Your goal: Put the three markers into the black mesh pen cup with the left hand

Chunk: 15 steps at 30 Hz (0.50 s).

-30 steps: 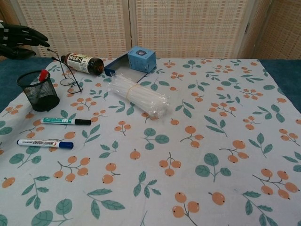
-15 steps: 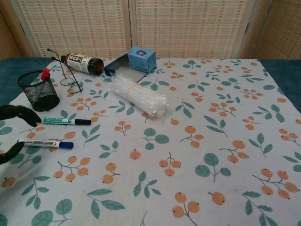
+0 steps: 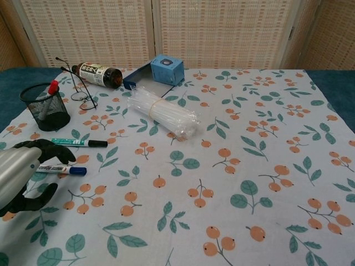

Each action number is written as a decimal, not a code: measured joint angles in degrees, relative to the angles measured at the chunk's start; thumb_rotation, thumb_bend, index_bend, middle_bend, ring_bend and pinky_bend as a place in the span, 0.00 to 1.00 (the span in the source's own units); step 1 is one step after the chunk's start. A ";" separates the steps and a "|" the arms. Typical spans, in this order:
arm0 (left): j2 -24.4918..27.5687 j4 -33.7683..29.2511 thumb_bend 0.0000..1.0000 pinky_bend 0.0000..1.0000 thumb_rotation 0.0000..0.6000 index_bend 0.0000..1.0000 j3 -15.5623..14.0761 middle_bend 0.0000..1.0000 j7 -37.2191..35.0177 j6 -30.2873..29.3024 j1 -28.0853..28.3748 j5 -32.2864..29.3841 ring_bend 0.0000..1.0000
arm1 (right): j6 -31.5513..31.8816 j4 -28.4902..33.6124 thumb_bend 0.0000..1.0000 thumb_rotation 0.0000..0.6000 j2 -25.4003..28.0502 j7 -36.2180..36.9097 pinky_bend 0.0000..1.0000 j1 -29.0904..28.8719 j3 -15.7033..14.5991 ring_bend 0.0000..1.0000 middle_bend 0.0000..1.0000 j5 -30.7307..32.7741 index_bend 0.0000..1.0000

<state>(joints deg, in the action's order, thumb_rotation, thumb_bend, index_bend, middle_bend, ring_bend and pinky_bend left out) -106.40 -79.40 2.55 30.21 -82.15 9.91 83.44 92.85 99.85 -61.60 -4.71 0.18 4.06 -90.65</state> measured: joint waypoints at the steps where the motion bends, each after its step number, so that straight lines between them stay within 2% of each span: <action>1: -0.18 0.17 0.42 0.14 1.00 0.32 0.22 0.28 0.41 0.17 0.24 -0.04 0.13 | -0.04 -0.01 0.10 1.00 0.00 0.01 0.16 -0.02 0.01 0.32 0.22 0.03 0.40; 10: -2.48 3.45 0.42 0.14 1.00 0.33 1.76 0.29 2.61 3.21 2.09 -2.56 0.13 | 0.02 -0.19 0.10 1.00 0.09 0.32 0.16 0.03 0.19 0.32 0.22 0.40 0.40; 15: -3.67 5.70 0.42 0.14 1.00 0.33 3.88 0.29 2.48 4.50 3.69 -4.10 0.13 | -0.03 -0.27 0.10 1.00 0.08 0.43 0.16 0.03 0.25 0.32 0.22 0.54 0.40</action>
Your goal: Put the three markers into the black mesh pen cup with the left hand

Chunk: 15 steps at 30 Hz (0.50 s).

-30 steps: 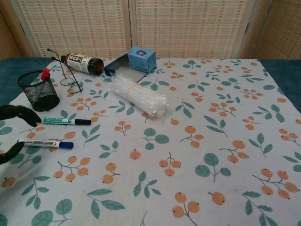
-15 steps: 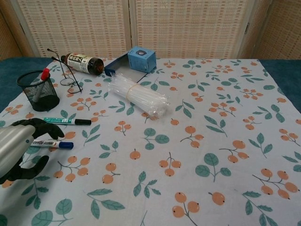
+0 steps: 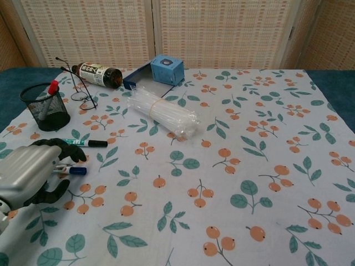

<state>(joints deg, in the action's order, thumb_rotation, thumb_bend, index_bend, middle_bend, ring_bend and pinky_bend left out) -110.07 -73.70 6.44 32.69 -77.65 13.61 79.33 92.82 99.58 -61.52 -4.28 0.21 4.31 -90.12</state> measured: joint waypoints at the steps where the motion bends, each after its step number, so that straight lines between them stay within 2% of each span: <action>1: -0.11 0.24 0.42 0.14 1.00 0.33 0.35 0.29 -0.01 0.18 0.32 -0.23 0.13 | -0.08 -0.02 0.10 1.00 -0.01 0.01 0.16 -0.02 -0.01 0.32 0.22 0.01 0.40; 6: -0.46 0.98 0.43 0.14 1.00 0.34 1.14 0.30 0.29 1.09 1.20 -1.64 0.13 | -0.18 -0.12 0.10 1.00 -0.05 0.04 0.16 -0.07 0.02 0.32 0.22 0.15 0.40; 15: -1.90 3.32 0.42 0.14 1.00 0.36 0.61 0.33 0.77 1.69 1.51 -3.16 0.14 | -0.05 -0.32 0.10 1.00 -0.15 -0.01 0.16 -0.03 0.17 0.32 0.22 0.32 0.40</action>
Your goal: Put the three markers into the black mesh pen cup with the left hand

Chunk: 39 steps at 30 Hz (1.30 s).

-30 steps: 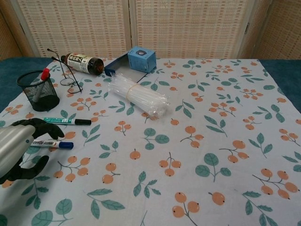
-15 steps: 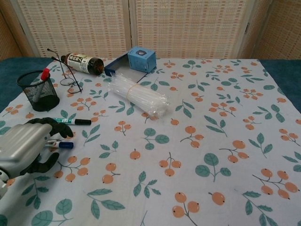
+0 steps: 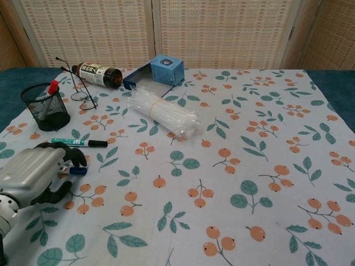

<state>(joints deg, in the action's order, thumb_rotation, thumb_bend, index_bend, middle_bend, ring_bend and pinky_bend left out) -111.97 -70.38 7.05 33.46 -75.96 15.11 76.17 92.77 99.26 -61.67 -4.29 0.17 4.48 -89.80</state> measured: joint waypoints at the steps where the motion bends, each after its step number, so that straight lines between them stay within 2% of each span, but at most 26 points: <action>1: -0.26 0.38 0.42 0.14 1.00 0.36 0.00 0.34 -0.03 -0.07 0.07 -0.01 0.14 | 0.00 -0.02 0.10 1.00 -0.01 0.00 0.16 0.00 0.03 0.32 0.22 0.05 0.40; 14: -2.49 3.76 0.42 0.17 1.00 0.46 0.59 0.60 0.33 -1.41 1.26 -0.16 0.23 | -0.37 -0.45 0.10 1.00 0.01 0.50 0.16 -0.10 0.18 0.32 0.22 0.63 0.40; 26: -3.27 5.70 0.42 0.19 1.00 0.49 1.17 0.66 0.16 -3.31 1.36 -0.26 0.27 | -0.08 -0.49 0.10 1.00 0.04 0.47 0.16 0.02 0.24 0.33 0.22 0.64 0.40; 35: -3.38 6.36 0.42 0.19 1.00 0.49 1.33 0.67 -0.36 -3.80 1.21 -0.71 0.27 | -0.01 -0.55 0.10 1.00 0.05 0.57 0.16 0.08 0.24 0.33 0.22 0.63 0.40; 39: -2.45 4.81 0.42 0.19 1.00 0.50 1.27 0.67 -0.62 -5.33 1.17 0.46 0.28 | 0.14 -0.61 0.10 1.00 0.07 0.79 0.16 0.12 0.34 0.33 0.22 0.70 0.41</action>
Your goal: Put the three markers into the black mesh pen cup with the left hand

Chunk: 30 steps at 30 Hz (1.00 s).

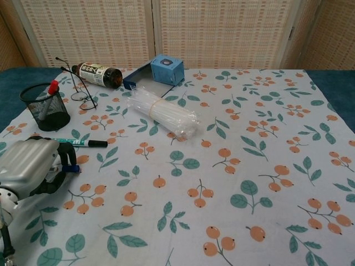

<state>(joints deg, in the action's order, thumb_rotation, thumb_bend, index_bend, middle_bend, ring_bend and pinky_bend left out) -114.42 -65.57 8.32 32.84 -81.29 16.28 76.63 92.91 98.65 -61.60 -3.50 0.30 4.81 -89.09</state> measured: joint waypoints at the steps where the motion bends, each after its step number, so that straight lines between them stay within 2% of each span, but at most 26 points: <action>1: 0.48 -0.78 0.43 0.19 1.00 0.50 0.00 0.67 0.01 -0.53 0.02 0.50 0.28 | 0.02 -0.01 0.10 1.00 0.01 0.08 0.16 0.01 0.02 0.33 0.22 0.00 0.41; 6: 5.73 -9.20 0.42 0.19 1.00 0.50 0.89 0.67 -0.19 -2.53 0.36 2.76 0.28 | 0.58 -0.19 0.10 1.00 0.08 0.93 0.16 0.17 0.22 0.33 0.22 0.06 0.41; 10: 13.54 -21.82 0.43 0.19 1.00 0.51 3.10 0.67 -3.67 -0.76 0.91 2.13 0.27 | 1.26 -0.18 0.10 1.00 0.31 1.95 0.16 0.40 0.56 0.33 0.22 0.29 0.41; 13: 23.14 -33.26 0.43 0.19 1.00 0.52 6.11 0.68 -11.48 4.04 1.79 -0.14 0.27 | 1.26 -0.43 0.10 1.00 0.27 2.60 0.16 0.44 0.56 0.33 0.22 0.21 0.41; 14: 27.26 -37.07 0.43 0.19 1.00 0.52 7.56 0.68 -16.05 6.77 2.25 -1.31 0.27 | 1.24 -0.40 0.10 1.00 0.29 2.81 0.16 0.43 0.56 0.33 0.22 0.14 0.41; 17: 35.49 -42.66 0.43 0.19 1.00 0.53 11.61 0.69 -30.45 15.05 3.60 -3.77 0.27 | 1.27 -0.67 0.10 1.00 0.25 2.97 0.16 0.49 0.59 0.33 0.22 0.26 0.41; 19: 39.00 -43.28 0.43 0.18 1.00 0.54 14.22 0.70 -40.51 20.63 4.57 -4.70 0.27 | 1.35 -0.57 0.10 1.00 0.28 2.70 0.16 0.53 0.71 0.33 0.22 0.48 0.41; 22: 43.82 -40.91 0.42 0.18 1.00 0.56 18.49 0.72 -58.05 29.55 6.38 -5.31 0.27 | 1.39 -0.53 0.10 1.00 0.22 2.19 0.16 0.58 0.85 0.33 0.22 0.81 0.41; 26: 48.77 -33.48 0.42 0.18 1.00 0.58 23.26 0.73 -80.46 40.60 9.41 -3.79 0.27 | 0.98 -0.49 0.10 1.00 0.07 1.53 0.16 0.47 0.86 0.33 0.22 1.08 0.41; 30: 51.74 -22.74 0.42 0.18 1.00 0.58 25.29 0.74 -93.97 48.64 13.20 0.02 0.27 | 0.80 -0.37 0.10 1.00 -0.05 0.85 0.16 0.40 0.81 0.33 0.22 1.11 0.41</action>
<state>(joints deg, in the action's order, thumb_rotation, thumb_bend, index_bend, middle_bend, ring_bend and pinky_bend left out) -62.67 -88.31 33.61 -61.13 -32.65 29.48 76.65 93.71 98.27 -61.66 -2.65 0.70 5.63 -87.98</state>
